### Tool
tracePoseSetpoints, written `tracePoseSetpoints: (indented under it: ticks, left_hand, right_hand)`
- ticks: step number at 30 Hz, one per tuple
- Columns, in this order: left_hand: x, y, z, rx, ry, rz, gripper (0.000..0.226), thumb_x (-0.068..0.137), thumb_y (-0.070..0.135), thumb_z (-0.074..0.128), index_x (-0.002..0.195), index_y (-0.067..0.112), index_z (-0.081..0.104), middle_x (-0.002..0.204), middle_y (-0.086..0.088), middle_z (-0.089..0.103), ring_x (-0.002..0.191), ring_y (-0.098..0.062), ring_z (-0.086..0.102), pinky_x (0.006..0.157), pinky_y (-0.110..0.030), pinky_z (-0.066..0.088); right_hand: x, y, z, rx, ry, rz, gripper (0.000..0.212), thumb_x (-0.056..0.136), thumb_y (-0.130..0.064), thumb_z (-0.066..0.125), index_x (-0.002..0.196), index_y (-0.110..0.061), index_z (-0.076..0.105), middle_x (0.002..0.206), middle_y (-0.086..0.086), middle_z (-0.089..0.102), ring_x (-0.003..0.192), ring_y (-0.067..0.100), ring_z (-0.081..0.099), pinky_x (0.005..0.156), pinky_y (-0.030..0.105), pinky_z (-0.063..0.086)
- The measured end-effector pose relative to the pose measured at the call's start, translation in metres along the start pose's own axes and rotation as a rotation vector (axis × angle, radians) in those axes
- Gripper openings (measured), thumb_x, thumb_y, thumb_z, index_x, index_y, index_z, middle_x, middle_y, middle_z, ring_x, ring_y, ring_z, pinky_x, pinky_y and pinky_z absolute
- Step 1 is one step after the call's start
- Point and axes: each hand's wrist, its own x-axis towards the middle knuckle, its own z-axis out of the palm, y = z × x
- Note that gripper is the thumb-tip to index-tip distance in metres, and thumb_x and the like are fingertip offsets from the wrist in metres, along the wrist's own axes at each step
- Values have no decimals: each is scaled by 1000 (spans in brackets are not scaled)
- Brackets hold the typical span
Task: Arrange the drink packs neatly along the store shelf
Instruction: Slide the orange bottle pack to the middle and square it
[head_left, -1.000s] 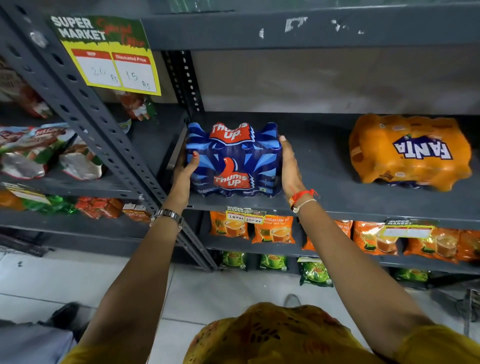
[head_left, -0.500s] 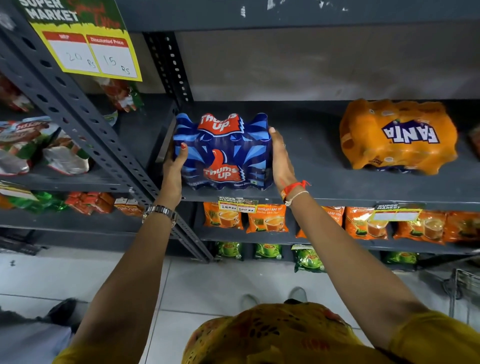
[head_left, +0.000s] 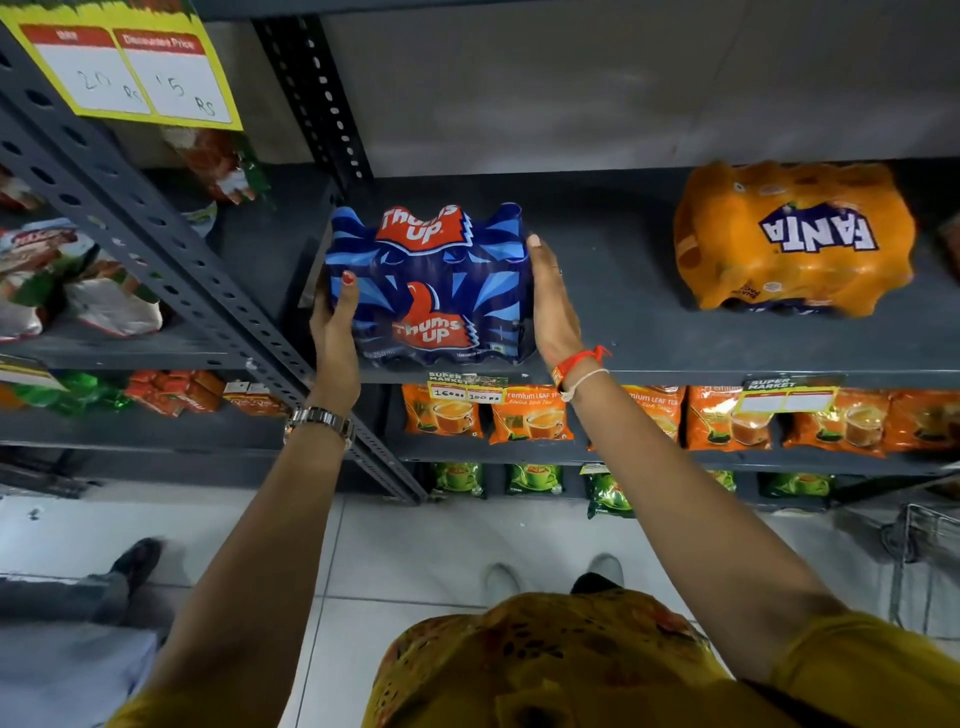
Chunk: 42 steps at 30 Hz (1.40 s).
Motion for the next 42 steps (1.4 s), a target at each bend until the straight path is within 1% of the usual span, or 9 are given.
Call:
tracePoseSetpoints:
  ticks: [4, 7, 11, 18, 21, 25, 32, 36, 42]
  left_hand:
    - [-22, -17, 5, -151, 292, 125, 50, 97, 26, 46, 142, 7, 34, 139, -12, 48, 117, -20, 53, 85, -21, 52]
    - [-37, -41, 10, -177, 482, 107, 43, 91, 30, 49, 132, 16, 43, 132, -7, 50, 122, -26, 49, 103, -40, 43]
    - [-76, -71, 50, -225, 633, -10, 21, 96, 27, 42, 109, 11, 44, 97, -3, 53, 88, -20, 50, 82, -39, 46]
    - [-146, -124, 188, 201, -97, 160, 8, 82, 14, 54, 89, 17, 57, 88, 6, 55, 80, -4, 54, 79, -18, 43]
    - [-136, -111, 250, 327, -283, 268, 25, 85, -1, 54, 91, 23, 55, 98, -2, 51, 81, 8, 54, 78, -7, 42]
    - [-96, -88, 313, 282, -370, 255, 43, 73, 8, 56, 114, 21, 49, 122, -4, 46, 111, -16, 50, 99, -37, 45]
    - [-46, -101, 334, 779, -523, 602, 103, 67, 6, 81, 148, 21, 20, 159, -12, 9, 142, -22, 19, 109, -42, 31]
    - [-31, -97, 331, 1088, -608, 880, 102, 67, 8, 81, 143, 29, 16, 158, -15, 13, 144, -40, 13, 108, -67, 23]
    - [-4, -86, 328, 1305, -756, 1232, 96, 56, 41, 85, 134, 17, 33, 160, 1, -4, 143, -29, 4, 103, -70, 16]
  right_hand:
    - [-1, 3, -17, 79, -18, 26, 71, 76, -75, 34, 136, -38, 39, 137, -5, 49, 126, 21, 48, 111, 51, 36]
    - [-4, 11, -41, 120, 107, 105, 86, 64, -78, 40, 138, -34, 41, 148, -2, 43, 138, 22, 37, 115, 52, 28]
    - [-21, 26, -86, 162, 310, 4, 28, 76, -56, 52, 97, -38, 58, 116, -1, 64, 115, 19, 58, 106, 48, 43]
    - [-37, 38, -219, -55, 768, -216, 17, 87, -5, 52, 96, -5, 66, 76, -9, 60, 67, -5, 55, 68, 12, 43]
    - [-28, 30, -287, -132, 859, -187, 13, 88, -9, 54, 97, -9, 63, 86, 1, 63, 81, 14, 58, 76, 30, 48]
    - [-4, 22, -367, -284, 713, -135, 34, 82, 8, 52, 115, -1, 57, 106, 15, 60, 96, 24, 56, 82, 22, 46]
    - [30, 20, -427, -921, 169, -194, 102, 69, 1, 75, 150, -24, 18, 151, 17, 29, 139, 35, 32, 111, 44, 35]
    - [46, 16, -431, -1200, 51, -500, 96, 69, -17, 78, 145, -31, 20, 155, 21, 24, 136, 45, 35, 99, 54, 46]
    - [71, 6, -441, -1565, -190, -893, 85, 65, -44, 79, 136, -23, 36, 146, 21, 38, 131, 46, 42, 105, 61, 30]
